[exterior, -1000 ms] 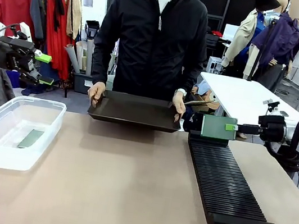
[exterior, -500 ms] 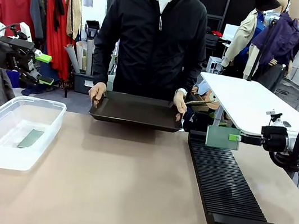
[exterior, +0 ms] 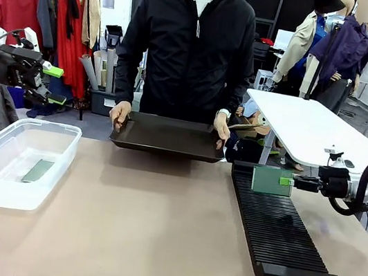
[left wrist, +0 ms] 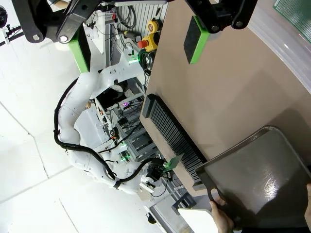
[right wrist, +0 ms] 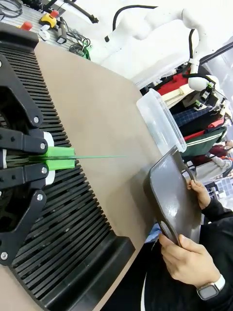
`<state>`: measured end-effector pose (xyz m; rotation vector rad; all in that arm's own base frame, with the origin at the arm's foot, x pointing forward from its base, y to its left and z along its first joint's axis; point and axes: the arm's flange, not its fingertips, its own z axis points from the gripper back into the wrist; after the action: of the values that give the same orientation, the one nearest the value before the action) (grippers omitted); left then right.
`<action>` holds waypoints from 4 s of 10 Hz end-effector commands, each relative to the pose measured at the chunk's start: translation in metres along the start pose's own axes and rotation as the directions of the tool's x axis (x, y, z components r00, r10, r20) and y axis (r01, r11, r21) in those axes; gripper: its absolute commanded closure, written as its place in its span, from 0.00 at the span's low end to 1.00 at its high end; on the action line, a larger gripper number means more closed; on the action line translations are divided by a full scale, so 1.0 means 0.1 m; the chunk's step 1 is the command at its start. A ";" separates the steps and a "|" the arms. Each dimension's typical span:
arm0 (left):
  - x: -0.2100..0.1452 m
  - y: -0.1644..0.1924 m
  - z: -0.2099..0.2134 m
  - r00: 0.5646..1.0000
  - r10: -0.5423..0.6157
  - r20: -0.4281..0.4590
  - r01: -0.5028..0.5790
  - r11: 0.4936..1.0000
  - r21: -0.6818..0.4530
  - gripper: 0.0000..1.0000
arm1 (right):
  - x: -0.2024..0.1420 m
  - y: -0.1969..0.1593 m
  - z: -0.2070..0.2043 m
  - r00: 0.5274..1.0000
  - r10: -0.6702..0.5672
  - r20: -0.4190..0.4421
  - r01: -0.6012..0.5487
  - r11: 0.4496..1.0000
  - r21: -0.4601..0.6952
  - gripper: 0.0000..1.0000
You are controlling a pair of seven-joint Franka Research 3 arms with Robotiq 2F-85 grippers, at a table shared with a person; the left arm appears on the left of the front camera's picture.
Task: Sort PCBs into racks and boxes based on the side picked up.
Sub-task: If the short side of the Blank PCB is picked up, insert it into the PCB Rack ; if the long side is picked up, place it in the Organizing box.
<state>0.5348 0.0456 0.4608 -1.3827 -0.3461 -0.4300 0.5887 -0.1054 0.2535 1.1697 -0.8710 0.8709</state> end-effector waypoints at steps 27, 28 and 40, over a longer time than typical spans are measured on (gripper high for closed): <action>0.00 -0.02 0.01 1.000 -0.004 0.009 0.004 1.000 -0.002 0.00 | -0.16 -0.11 -0.07 0.996 0.085 0.021 -0.085 0.996 -0.020 1.00; 0.00 -0.02 0.01 1.000 -0.004 0.009 0.004 1.000 -0.002 0.00 | -0.17 -0.11 -0.07 0.996 0.086 0.015 -0.086 0.996 -0.021 1.00; 0.00 -0.02 0.01 1.000 -0.004 0.009 0.004 1.000 -0.002 0.00 | -0.34 -0.20 -0.13 0.990 0.137 -0.024 -0.138 0.990 -0.015 1.00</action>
<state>0.5348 0.0456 0.4608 -1.3827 -0.3461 -0.4300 0.5902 -0.1042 0.2258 1.1331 -0.9389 0.9412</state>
